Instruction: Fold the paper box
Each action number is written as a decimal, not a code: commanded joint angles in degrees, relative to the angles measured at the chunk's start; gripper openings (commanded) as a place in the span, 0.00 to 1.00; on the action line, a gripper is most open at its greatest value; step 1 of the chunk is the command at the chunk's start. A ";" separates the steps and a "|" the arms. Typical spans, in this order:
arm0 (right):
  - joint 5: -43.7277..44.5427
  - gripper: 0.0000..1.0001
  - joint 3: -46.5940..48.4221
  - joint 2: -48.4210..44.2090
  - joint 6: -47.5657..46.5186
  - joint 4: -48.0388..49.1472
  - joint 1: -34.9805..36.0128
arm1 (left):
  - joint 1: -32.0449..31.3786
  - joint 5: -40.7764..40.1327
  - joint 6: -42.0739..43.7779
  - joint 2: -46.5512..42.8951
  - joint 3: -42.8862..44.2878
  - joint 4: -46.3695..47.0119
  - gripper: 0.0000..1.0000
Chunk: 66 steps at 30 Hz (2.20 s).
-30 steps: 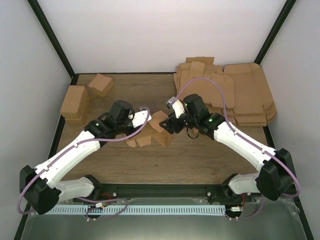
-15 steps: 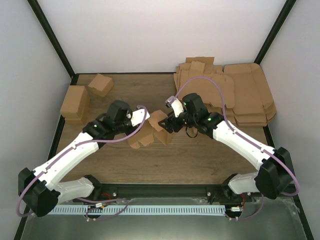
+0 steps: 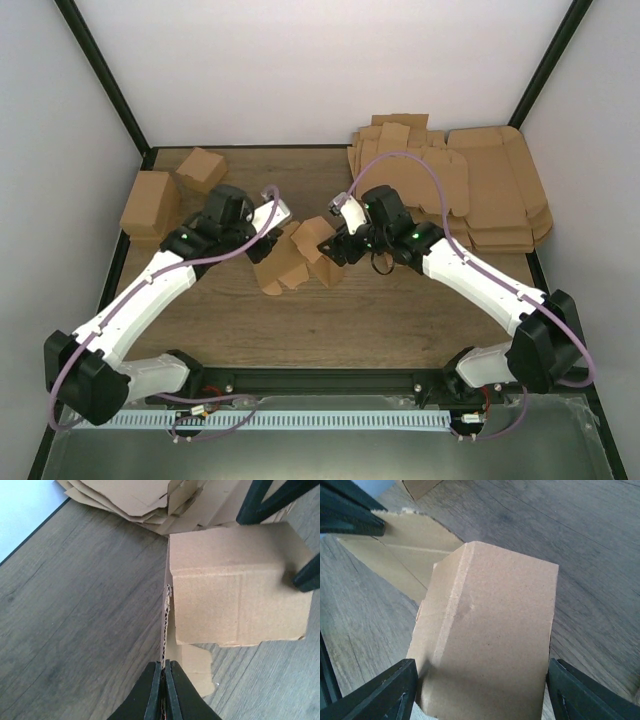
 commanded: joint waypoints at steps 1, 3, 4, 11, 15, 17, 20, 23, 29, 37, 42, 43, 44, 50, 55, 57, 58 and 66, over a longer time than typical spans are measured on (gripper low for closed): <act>1.95 0.74 0.10 0.12 -1.19 -1.45 0.50 | 1.51 7.12 -1.15 2.91 4.50 -1.51 0.04; 2.62 0.74 0.45 0.46 -1.31 -1.47 0.60 | 1.54 8.72 -0.19 3.53 5.58 -2.44 0.04; 3.00 0.74 0.76 0.64 -1.45 -1.52 0.65 | 1.54 9.51 0.25 3.76 6.06 -2.98 0.04; 11.83 0.72 5.50 3.24 -2.99 -3.24 4.63 | 1.54 12.11 0.94 4.23 7.65 -5.49 0.04; 15.21 0.71 6.93 4.46 -3.27 -3.26 6.35 | 1.55 12.60 0.73 4.60 7.99 -5.72 0.04; 18.20 0.71 7.19 5.36 -3.62 -3.22 7.10 | 1.54 12.92 0.25 5.02 8.32 -5.96 0.04; 22.32 0.71 7.75 7.34 -4.81 -3.66 8.65 | 1.57 14.63 -0.95 6.15 9.78 -6.87 0.04; 25.11 0.71 8.75 9.20 -5.43 -4.73 9.62 | 1.54 16.06 -2.44 7.41 11.77 -7.87 0.04; 29.36 0.70 8.96 10.27 -5.46 -5.34 10.32 | 1.54 17.38 -5.22 8.99 15.07 -9.09 0.04; 31.92 0.63 8.02 9.74 -3.51 -3.76 10.34 | 1.54 17.68 -10.33 8.95 19.14 -8.81 0.31; 31.76 0.54 7.26 10.41 -1.17 -3.51 10.23 | 1.54 14.72 -15.67 5.56 19.60 -7.70 0.53; 31.47 0.54 6.85 10.51 -0.77 -3.27 10.23 | 1.54 14.46 -16.49 5.00 20.22 -8.19 0.55; 31.10 0.53 6.33 10.53 -0.53 -2.96 10.23 | 1.54 14.07 -17.24 4.48 20.80 -8.90 0.57; 24.67 0.50 0.84 8.82 2.74 1.55 6.91 | 1.54 11.55 -20.51 -0.19 20.46 -11.36 0.70; 14.22 0.50 -3.91 5.31 5.64 4.93 -0.01 | 1.54 1.79 -28.37 -3.73 18.36 -13.67 1.00; 10.75 0.50 -5.53 4.23 6.56 5.90 -2.80 | 1.54 -0.94 -31.30 -3.53 18.45 -15.47 1.00; 8.91 0.50 -6.32 4.02 7.03 6.31 -4.35 | 1.54 -1.30 -31.95 -3.08 18.71 -16.43 1.00; -4.25 0.51 -11.95 5.28 11.25 11.27 -9.97 | 1.54 9.77 -26.56 0.08 16.44 -19.76 1.00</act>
